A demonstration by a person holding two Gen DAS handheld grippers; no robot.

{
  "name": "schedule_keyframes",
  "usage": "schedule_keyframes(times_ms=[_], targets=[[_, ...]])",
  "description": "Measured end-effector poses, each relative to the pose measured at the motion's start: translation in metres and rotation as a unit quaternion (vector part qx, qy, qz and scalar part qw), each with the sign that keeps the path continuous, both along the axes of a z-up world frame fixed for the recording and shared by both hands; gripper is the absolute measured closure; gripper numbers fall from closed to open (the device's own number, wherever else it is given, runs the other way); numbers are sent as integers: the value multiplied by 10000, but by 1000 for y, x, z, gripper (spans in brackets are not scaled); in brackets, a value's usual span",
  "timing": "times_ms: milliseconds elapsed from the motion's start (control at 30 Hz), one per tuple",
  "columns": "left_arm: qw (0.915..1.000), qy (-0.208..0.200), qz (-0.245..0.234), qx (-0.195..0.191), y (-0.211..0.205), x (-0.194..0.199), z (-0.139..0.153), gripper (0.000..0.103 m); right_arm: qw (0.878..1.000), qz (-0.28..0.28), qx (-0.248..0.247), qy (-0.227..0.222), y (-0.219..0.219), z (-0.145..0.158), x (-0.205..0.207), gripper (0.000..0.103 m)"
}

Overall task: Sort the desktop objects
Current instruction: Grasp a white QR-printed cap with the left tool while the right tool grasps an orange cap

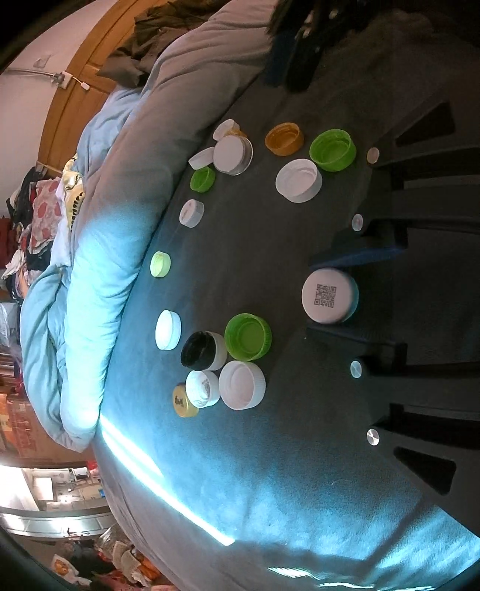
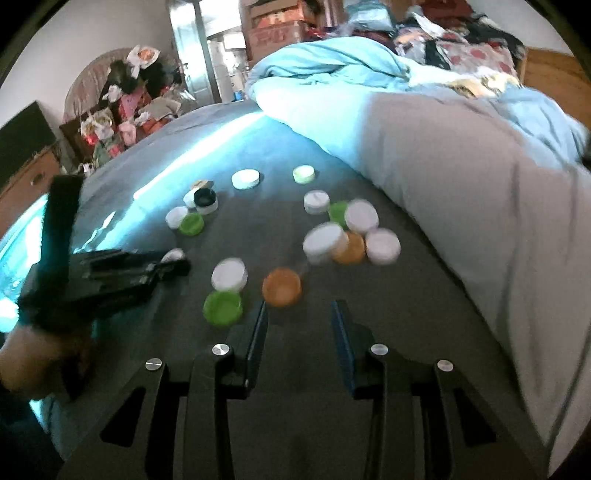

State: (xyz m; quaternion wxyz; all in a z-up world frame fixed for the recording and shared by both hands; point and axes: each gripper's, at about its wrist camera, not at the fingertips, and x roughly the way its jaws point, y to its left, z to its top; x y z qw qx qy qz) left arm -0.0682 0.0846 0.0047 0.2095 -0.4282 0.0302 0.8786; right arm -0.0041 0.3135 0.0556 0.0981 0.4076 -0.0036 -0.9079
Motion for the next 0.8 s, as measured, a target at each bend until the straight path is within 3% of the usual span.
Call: schedule_keyframes(times_ms=[67, 333, 467, 533, 667, 800], targets=[[10000, -9, 0, 33, -1, 0, -1, 70, 9997, 12, 232, -52, -6, -7, -8, 64], [9999, -34, 8, 124, -3, -2, -2, 69, 9997, 184, 89, -155, -9, -16, -15, 59], [9999, -36, 11, 133, -3, -2, -2, 69, 9988, 203, 281, -341, -15, -28, -20, 57], [9999, -40, 11, 140, -3, -2, -2, 69, 9987, 166, 328, -350, -15, -30, -21, 60], [9999, -40, 9, 139, -3, -2, -2, 69, 9989, 99, 373, -273, -14, -30, -19, 78], [9999, -33, 7, 130, -2, -3, 0, 69, 9997, -50, 164, -172, -5, -17, -10, 78]])
